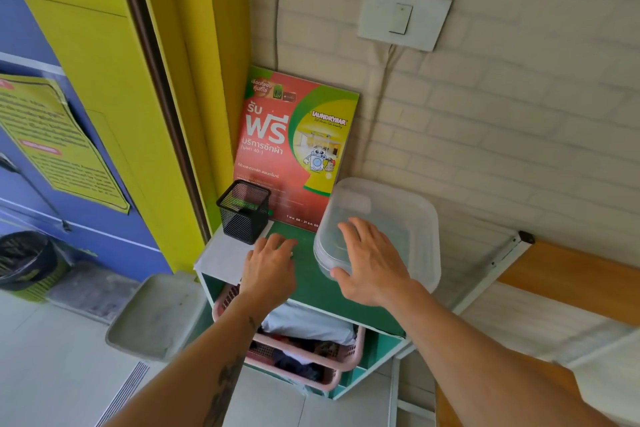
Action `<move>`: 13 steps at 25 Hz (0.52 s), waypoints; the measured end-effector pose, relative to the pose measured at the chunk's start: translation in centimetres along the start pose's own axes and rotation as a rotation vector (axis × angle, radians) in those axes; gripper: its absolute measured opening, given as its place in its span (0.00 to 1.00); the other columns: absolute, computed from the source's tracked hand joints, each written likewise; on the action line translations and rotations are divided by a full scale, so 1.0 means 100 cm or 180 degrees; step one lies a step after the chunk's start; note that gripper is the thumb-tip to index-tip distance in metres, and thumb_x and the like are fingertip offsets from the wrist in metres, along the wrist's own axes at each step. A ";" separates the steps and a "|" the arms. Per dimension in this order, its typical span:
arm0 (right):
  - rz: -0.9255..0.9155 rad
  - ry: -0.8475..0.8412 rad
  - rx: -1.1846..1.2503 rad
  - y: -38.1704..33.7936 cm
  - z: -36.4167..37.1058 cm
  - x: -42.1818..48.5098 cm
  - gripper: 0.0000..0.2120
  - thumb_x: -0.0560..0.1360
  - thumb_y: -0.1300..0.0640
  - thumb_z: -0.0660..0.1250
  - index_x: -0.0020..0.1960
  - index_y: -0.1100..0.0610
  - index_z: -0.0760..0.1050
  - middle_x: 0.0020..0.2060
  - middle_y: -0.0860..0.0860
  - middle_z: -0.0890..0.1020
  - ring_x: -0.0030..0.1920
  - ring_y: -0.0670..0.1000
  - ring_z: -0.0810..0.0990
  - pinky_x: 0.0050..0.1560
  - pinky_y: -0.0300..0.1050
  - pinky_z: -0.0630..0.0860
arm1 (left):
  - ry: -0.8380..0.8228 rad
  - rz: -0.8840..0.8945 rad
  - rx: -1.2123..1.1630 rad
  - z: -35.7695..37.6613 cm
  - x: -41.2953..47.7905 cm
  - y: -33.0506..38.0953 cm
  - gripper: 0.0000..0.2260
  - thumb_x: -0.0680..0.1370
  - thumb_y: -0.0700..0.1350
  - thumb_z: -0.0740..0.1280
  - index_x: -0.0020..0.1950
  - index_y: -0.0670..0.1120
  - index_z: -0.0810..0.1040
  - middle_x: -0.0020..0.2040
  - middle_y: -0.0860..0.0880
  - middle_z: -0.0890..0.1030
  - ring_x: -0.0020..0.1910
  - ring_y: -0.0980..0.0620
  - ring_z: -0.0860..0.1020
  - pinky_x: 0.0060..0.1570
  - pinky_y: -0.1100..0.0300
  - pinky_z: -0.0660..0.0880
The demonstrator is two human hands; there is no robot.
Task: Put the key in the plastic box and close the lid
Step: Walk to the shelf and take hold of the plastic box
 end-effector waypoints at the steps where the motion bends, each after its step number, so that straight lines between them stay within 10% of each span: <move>1: 0.0013 -0.0008 -0.0007 0.000 0.001 0.000 0.38 0.73 0.42 0.63 0.77 0.56 0.55 0.75 0.57 0.60 0.74 0.58 0.59 0.74 0.53 0.59 | 0.0097 0.0051 -0.0053 -0.004 -0.001 0.003 0.17 0.78 0.45 0.62 0.66 0.50 0.75 0.61 0.51 0.77 0.58 0.47 0.73 0.59 0.48 0.74; 13: 0.0359 -0.0312 -0.0412 0.004 0.005 -0.001 0.39 0.72 0.36 0.62 0.76 0.51 0.51 0.75 0.61 0.58 0.76 0.69 0.54 0.71 0.70 0.57 | -0.0220 -0.1296 -0.2710 0.002 -0.010 0.014 0.10 0.75 0.39 0.66 0.53 0.49 0.81 0.40 0.49 0.82 0.33 0.55 0.77 0.23 0.71 0.68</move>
Point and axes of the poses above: each hand's wrist, its own x-axis towards the middle knuckle, its own z-axis out of the palm, y = z × x, the point moved 9 cm from there along x, towards the middle knuckle
